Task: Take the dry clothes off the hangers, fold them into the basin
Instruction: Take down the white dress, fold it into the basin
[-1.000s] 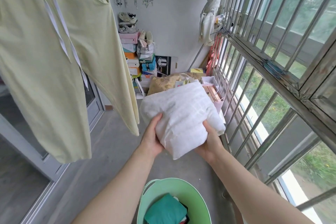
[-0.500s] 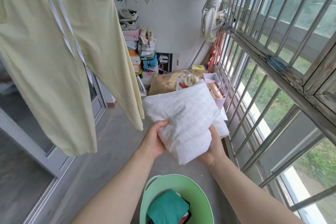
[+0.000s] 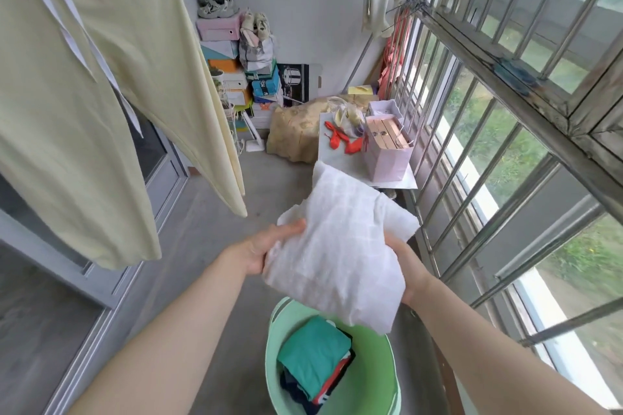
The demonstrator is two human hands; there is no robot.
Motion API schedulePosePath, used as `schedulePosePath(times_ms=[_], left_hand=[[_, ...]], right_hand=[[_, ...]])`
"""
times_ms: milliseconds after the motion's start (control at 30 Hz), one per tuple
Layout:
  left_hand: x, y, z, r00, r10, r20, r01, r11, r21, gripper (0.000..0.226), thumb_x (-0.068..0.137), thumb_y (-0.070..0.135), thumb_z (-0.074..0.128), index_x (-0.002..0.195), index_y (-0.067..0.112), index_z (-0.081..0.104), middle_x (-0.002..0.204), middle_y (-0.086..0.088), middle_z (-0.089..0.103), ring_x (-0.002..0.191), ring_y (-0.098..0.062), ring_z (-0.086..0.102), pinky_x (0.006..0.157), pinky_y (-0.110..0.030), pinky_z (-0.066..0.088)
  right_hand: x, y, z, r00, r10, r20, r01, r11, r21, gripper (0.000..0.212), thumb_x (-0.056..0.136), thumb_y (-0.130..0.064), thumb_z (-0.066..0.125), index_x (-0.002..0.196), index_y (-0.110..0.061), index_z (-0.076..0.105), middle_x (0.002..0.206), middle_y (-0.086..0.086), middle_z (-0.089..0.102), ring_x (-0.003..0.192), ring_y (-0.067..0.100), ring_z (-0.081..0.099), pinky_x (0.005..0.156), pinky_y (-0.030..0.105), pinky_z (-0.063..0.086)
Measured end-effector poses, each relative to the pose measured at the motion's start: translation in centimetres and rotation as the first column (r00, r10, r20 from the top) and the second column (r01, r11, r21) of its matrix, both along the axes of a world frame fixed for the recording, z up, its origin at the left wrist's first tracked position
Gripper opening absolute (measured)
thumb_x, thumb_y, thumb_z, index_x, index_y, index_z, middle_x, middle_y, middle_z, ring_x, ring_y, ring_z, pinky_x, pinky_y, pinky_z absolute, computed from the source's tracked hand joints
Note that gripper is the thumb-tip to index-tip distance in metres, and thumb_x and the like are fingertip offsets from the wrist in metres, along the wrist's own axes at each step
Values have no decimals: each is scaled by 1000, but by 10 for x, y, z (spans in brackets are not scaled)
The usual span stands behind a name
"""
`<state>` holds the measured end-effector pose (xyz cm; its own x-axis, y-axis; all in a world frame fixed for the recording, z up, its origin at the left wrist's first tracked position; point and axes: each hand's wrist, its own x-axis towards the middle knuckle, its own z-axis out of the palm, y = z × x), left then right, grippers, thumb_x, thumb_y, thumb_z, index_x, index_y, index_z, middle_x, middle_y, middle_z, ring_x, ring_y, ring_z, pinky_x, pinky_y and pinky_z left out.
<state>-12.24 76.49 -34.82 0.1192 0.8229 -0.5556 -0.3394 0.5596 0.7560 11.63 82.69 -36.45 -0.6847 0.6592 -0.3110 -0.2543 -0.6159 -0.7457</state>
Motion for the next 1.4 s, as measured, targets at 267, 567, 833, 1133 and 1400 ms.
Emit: schedulePosePath(times_ms=[267, 567, 833, 1133, 1400], left_hand=[[17, 6, -20, 993, -83, -84, 73, 990, -118, 16, 78, 19, 65, 88, 5, 64, 71, -7, 72, 63, -16, 70, 67, -29, 46], [23, 15, -58, 975, -43, -216, 3, 984, -181, 35, 93, 23, 50, 64, 14, 67, 64, -4, 65, 67, -16, 61, 70, -27, 45], [21, -12, -94, 831, 480, 279, -392, 864, -317, 72, 83, 73, 42, 111, 13, 71, 114, -12, 69, 104, -31, 66, 93, -44, 47], [113, -15, -150, 675, 622, 396, -587, 779, -221, 50, 95, 47, 45, 133, 14, 53, 132, -11, 59, 122, -28, 56, 106, -46, 39], [132, -33, -268, 616, 762, 198, -667, 639, -384, 51, 91, 39, 54, 136, 13, 51, 132, -10, 59, 122, -27, 56, 105, -42, 41]], right_hand=[[-2, -14, -13, 996, -83, 44, 88, 985, -147, 18, 83, -30, 58, 92, -14, 62, 79, 6, 62, 72, 21, 64, 66, 31, 53], [2, -19, -31, 986, -108, 130, 131, 974, -186, 22, 90, -33, 56, 90, -16, 70, 79, 7, 64, 76, 23, 63, 75, 36, 48], [4, -9, -69, 996, -68, 55, 82, 947, -312, 36, 92, -40, 46, 101, -13, 67, 86, 10, 71, 77, 25, 69, 66, 36, 55], [-3, 29, -139, 988, -9, 155, 56, 951, -305, 40, 80, -44, 59, 105, -12, 58, 93, 11, 60, 86, 27, 58, 76, 38, 45], [9, 17, -258, 948, -10, 318, 212, 766, -607, 33, 92, -33, 51, 115, -10, 54, 106, 14, 65, 99, 30, 61, 83, 43, 48]])
